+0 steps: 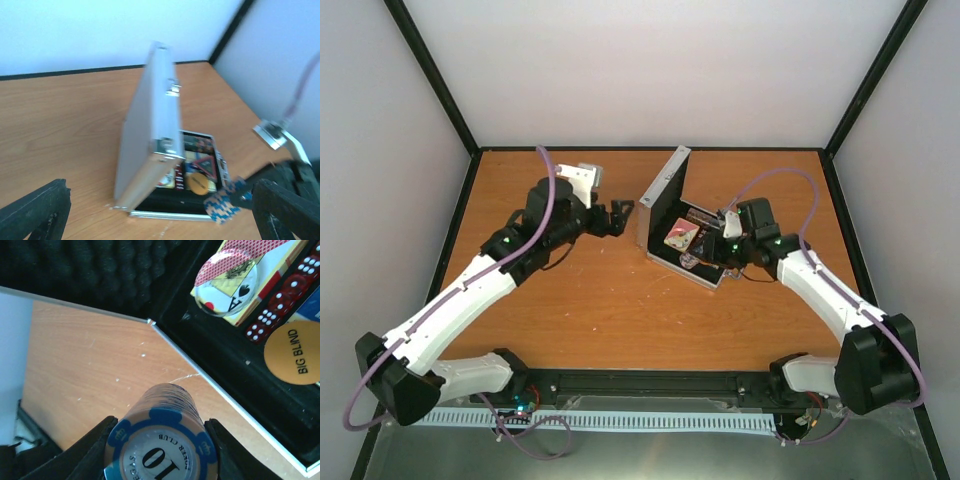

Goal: Pack up texas hold em set

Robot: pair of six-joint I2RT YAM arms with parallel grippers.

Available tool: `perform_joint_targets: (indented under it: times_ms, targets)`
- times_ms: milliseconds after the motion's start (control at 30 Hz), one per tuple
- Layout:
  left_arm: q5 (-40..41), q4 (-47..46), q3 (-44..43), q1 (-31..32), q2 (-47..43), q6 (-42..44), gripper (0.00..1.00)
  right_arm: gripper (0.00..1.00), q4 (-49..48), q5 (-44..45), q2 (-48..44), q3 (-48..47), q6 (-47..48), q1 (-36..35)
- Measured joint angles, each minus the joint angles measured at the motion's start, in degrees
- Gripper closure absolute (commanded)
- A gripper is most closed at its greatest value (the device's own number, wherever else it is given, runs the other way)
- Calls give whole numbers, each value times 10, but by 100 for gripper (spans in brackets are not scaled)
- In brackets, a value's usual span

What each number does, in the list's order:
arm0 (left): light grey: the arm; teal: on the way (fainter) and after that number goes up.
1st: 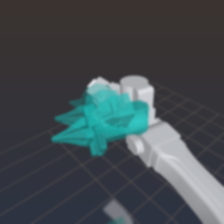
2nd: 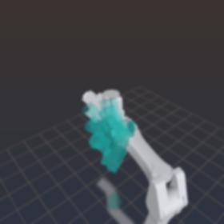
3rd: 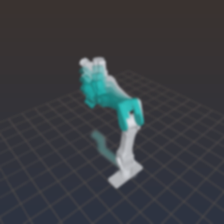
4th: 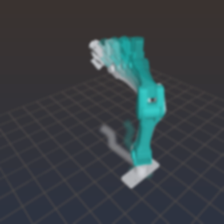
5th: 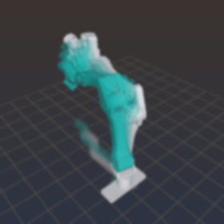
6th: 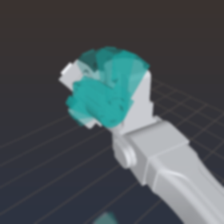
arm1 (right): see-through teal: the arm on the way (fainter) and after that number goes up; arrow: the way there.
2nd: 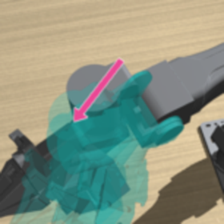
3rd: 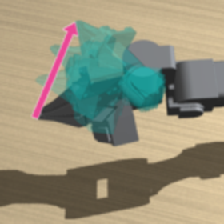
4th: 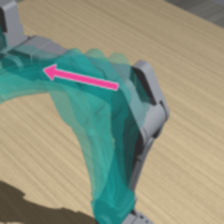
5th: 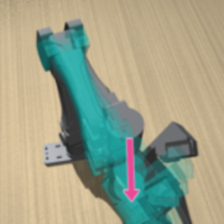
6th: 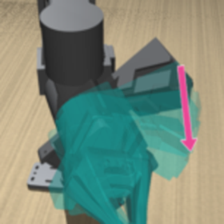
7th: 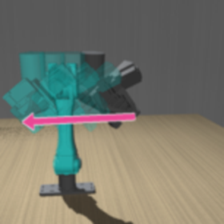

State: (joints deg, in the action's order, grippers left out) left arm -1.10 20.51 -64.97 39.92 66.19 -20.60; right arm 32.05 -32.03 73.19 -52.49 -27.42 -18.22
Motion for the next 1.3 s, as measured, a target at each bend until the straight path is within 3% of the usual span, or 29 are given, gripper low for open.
perform_joint_targets:
  times_ms: [133,533,967,1300]
  targets:
    - [-3,21,3,-49,-1,-25,0,63,-81,61,-8,51,-34,-31]
    - [-19,80,9,-55,-17,-77,0,63,-256,165,51,76,-102,-87]
    - [-47,151,4,-55,-13,-51,0,63,-318,236,118,76,-148,-136]
    - [-70,150,1,-55,-13,-21,0,63,-332,268,160,60,-156,-145]
